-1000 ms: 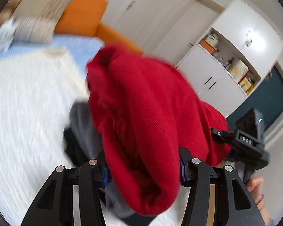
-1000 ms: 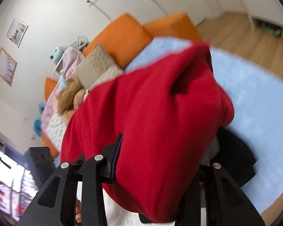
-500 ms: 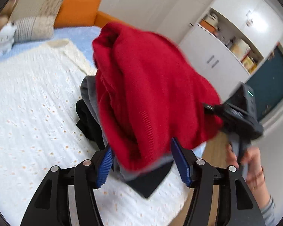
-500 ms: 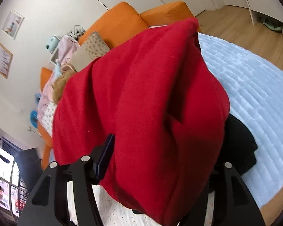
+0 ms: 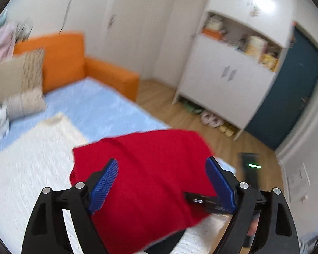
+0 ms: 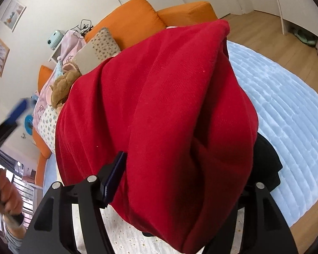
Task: Fold large clothes
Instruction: 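Carry the sweater bundle with both grippers onto the grey folded clothes stack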
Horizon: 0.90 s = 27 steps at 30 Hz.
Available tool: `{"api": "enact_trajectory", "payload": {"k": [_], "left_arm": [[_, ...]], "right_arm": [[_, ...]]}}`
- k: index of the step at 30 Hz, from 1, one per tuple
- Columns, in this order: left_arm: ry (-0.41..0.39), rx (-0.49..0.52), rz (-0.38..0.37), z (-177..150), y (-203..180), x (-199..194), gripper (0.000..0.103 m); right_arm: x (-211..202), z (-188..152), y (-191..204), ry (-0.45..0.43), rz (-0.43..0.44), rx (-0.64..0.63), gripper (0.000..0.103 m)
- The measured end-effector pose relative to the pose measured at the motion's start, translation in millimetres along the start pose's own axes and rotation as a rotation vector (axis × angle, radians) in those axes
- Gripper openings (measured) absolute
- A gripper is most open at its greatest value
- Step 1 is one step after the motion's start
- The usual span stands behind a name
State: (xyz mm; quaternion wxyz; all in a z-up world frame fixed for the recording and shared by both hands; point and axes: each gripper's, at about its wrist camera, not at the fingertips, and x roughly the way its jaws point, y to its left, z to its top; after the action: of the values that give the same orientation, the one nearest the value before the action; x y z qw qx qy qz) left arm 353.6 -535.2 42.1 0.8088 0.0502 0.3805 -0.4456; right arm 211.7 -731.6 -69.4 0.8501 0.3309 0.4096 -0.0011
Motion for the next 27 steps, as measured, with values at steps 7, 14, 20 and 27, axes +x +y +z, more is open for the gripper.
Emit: {"api": "enact_trajectory", "payload": {"k": [7, 14, 20, 27], "left_arm": [[0.128, -0.107, 0.07, -24.8, 55.0, 83.6, 0.088], [0.14, -0.071, 0.05, -25.8, 56.0, 82.9, 0.092], [0.138, -0.087, 0.037, -23.3, 53.1, 84.6, 0.093], [0.174, -0.099, -0.022, -30.9, 74.0, 99.9, 0.093]], "right_arm": [[-15.3, 3.4, -6.0, 0.034, -0.091, -0.014, 0.088], [-102.1, 59.5, 49.6, -0.142, -0.292, -0.139, 0.095], [-55.2, 90.2, 54.2, -0.052, -0.226, -0.081, 0.025], [34.7, 61.2, 10.5, 0.072, -0.211, -0.053, 0.016]]}}
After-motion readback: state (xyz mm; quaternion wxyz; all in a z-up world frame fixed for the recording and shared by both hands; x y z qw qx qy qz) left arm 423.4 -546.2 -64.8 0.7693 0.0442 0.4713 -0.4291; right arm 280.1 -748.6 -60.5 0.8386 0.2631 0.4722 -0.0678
